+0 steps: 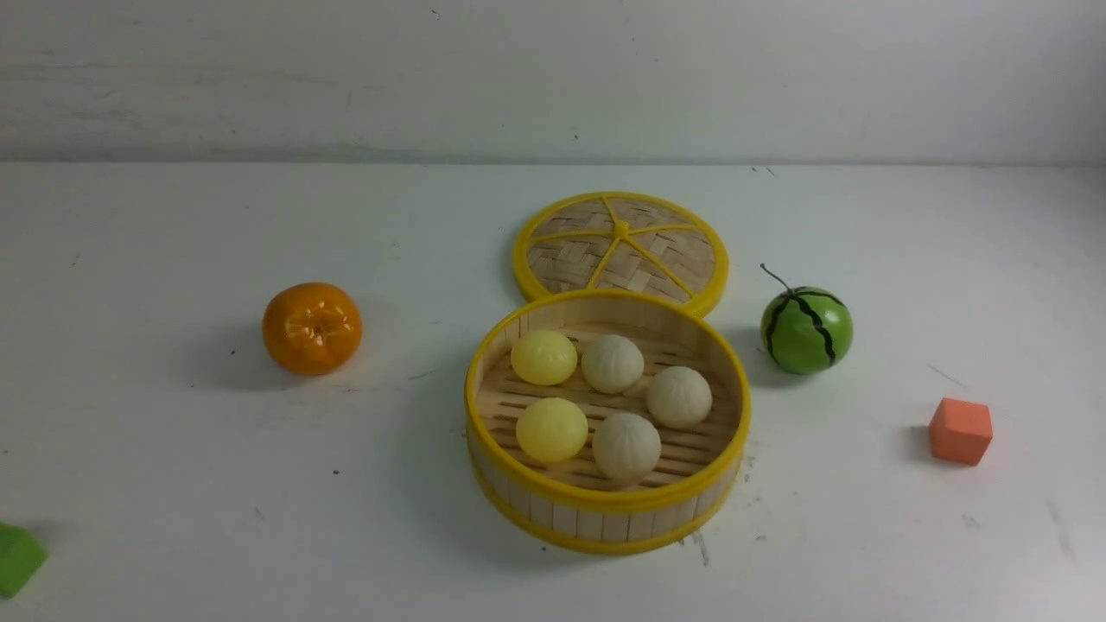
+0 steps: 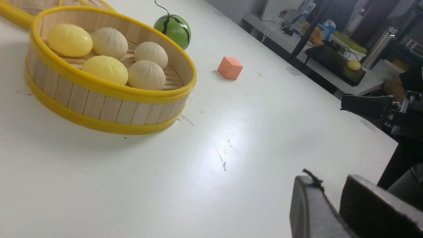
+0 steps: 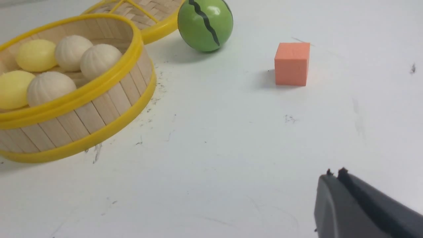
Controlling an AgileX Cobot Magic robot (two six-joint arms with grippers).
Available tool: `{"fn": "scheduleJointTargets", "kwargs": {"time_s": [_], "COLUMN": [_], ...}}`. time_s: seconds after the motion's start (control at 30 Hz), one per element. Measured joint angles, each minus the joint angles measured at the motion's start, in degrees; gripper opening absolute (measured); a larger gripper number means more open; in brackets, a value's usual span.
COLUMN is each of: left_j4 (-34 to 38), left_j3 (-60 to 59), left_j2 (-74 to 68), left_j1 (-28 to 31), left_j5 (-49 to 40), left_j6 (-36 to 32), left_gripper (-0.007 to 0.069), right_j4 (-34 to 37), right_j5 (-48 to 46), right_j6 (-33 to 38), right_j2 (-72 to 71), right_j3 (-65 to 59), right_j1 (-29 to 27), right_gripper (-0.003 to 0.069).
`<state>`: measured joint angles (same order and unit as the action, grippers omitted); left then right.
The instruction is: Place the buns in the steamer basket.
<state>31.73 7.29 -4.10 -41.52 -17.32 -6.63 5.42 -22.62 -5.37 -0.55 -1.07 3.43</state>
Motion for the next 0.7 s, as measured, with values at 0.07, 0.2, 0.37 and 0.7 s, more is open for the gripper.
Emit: {"fn": "scheduleJointTargets", "kwargs": {"time_s": [0.07,0.2,0.37,0.7], "left_j4": [0.0,0.0,0.0,0.0], "left_j3": [0.0,0.0,0.0,-0.25], "left_j2": [0.0,0.0,0.0,0.0], "left_j1": [0.0,0.0,0.0,0.0], "left_j5": [0.0,0.0,0.0,0.93], "left_j6": [0.0,0.0,0.0,0.0], "left_gripper": [0.0144,0.0144,0.0147,0.0155], "right_j4": [0.0,0.0,0.0,-0.06], "right_j5": [-0.07,-0.07,-0.07,-0.07], "right_j6": [-0.06,-0.19,-0.24,-0.3], "right_j2": [0.0,0.0,0.0,0.0], "right_j3": [0.0,0.0,0.0,0.0], "right_j1": [0.0,0.0,0.0,0.0], "right_gripper": [-0.0006,-0.0001,0.0002,0.0005]}}
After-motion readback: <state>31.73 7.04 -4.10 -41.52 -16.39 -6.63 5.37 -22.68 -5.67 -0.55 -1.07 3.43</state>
